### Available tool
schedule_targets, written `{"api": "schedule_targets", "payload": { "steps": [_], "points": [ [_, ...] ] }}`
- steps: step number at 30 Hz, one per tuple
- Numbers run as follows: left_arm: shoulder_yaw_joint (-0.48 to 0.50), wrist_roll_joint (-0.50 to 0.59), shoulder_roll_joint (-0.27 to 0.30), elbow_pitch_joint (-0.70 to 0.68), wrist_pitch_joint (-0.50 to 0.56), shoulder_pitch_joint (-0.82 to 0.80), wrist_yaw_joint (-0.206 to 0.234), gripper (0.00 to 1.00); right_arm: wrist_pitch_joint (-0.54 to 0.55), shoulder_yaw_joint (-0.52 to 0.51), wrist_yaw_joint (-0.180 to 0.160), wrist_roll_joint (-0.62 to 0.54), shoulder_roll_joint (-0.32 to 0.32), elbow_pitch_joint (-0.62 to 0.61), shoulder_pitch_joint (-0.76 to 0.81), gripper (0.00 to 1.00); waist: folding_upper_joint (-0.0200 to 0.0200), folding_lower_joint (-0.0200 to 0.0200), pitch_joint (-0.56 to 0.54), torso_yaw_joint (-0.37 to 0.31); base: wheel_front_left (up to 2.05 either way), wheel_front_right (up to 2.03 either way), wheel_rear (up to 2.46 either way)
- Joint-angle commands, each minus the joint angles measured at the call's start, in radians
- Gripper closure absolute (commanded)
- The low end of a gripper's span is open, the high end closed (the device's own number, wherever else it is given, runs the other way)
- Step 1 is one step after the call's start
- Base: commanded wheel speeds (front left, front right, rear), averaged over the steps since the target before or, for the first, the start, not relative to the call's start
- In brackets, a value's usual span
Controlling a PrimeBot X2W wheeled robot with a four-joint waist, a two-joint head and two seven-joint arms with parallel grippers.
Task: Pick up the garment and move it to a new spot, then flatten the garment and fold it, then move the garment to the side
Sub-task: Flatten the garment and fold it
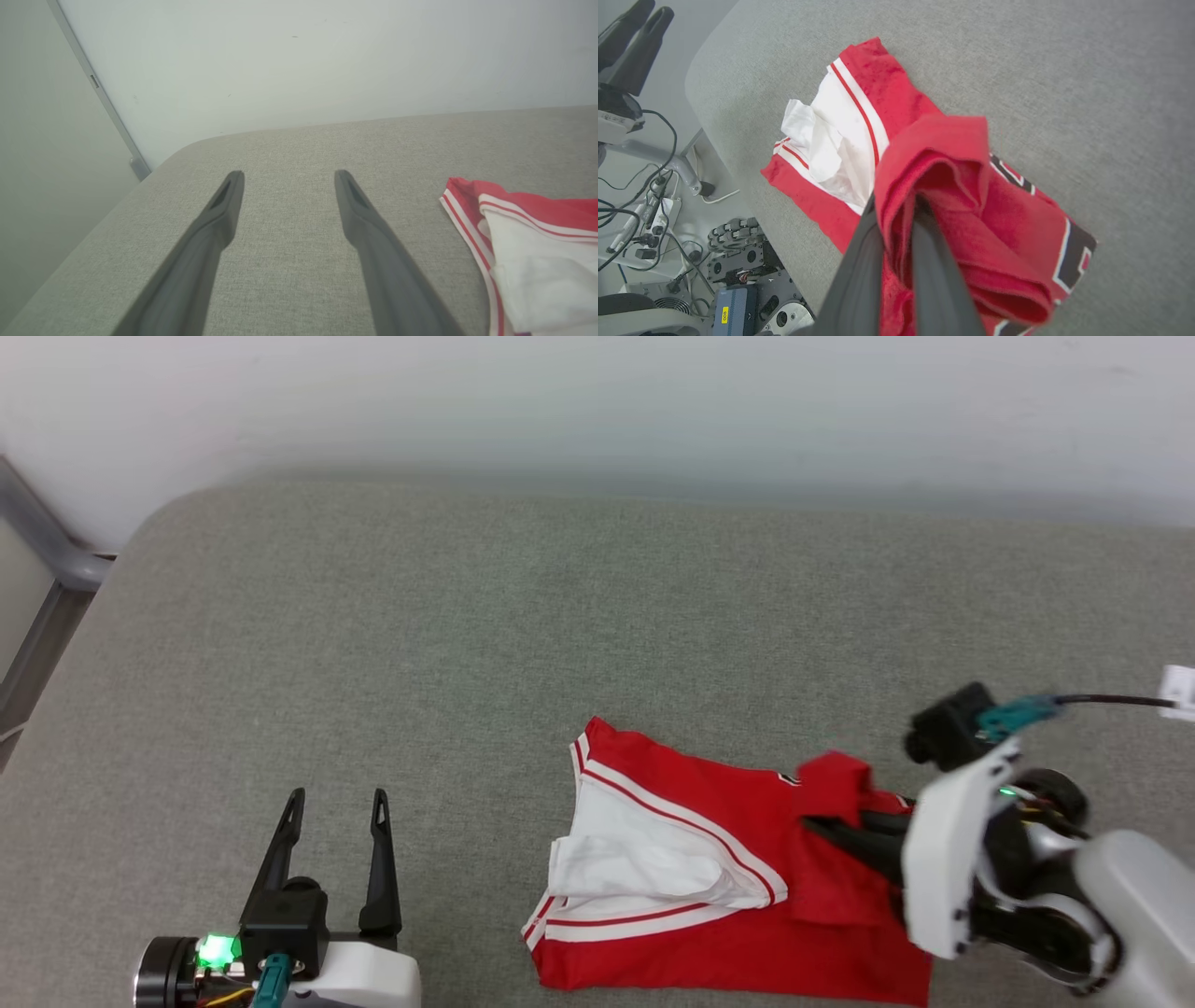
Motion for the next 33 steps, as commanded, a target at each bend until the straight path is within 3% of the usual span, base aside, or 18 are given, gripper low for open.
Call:
{"api": "schedule_targets", "payload": {
  "steps": [1, 15, 22, 26, 27, 28, 29, 33],
  "points": [
    [0.003, 0.008, -0.007, 0.001, -0.005, -0.014, -0.004, 0.00, 0.011, 0.035, -0.001, -0.024, 0.036, 0.016, -0.044, 1.00, 0.0000, 0.0000, 0.012, 0.009, 0.00, 0.00, 0.00],
    [0.001, 0.017, -0.026, 0.004, -0.005, -0.057, -0.016, 0.00, -0.026, 0.277, -0.001, -0.136, 0.299, 0.322, -0.318, 1.00, 0.0000, 0.0000, 0.074, 0.041, 0.00, 0.00, 0.00],
    [0.000, 0.019, -0.036, 0.010, -0.005, -0.070, -0.015, 0.00, -0.053, 0.362, -0.001, -0.149, 0.342, 0.520, -0.350, 1.00, 0.0000, 0.0000, 0.093, 0.043, 0.00, 0.00, 0.00],
    [0.008, 0.018, -0.036, 0.015, -0.005, -0.068, -0.011, 0.00, -0.107, 0.389, -0.001, -0.132, 0.351, 0.567, -0.350, 1.00, 0.0000, 0.0000, 0.086, 0.030, 0.00, 0.00, 0.00],
    [0.009, 0.016, -0.037, 0.017, -0.005, -0.064, -0.013, 0.00, -0.129, 0.390, -0.001, -0.127, 0.350, 0.566, -0.353, 0.72, 0.0000, 0.0000, 0.080, 0.026, 0.00, 0.00, 0.00],
    [0.009, 0.016, -0.036, 0.018, -0.005, -0.060, -0.016, 0.00, -0.151, 0.392, -0.001, -0.122, 0.348, 0.561, -0.356, 0.21, 0.0000, 0.0000, 0.074, 0.022, 0.00, 0.00, 0.00],
    [0.010, 0.016, -0.036, 0.021, -0.005, -0.056, -0.016, 0.00, -0.178, 0.395, -0.001, -0.123, 0.341, 0.552, -0.361, 0.00, 0.0000, 0.0000, 0.066, 0.018, 0.00, 0.00, 0.00],
    [0.015, 0.017, -0.033, 0.023, -0.005, -0.036, -0.017, 0.00, -0.271, 0.398, -0.001, -0.122, 0.296, 0.484, -0.352, 0.00, 0.0000, 0.0000, 0.029, 0.000, 0.00, 0.00, 0.00]
  ]
}}
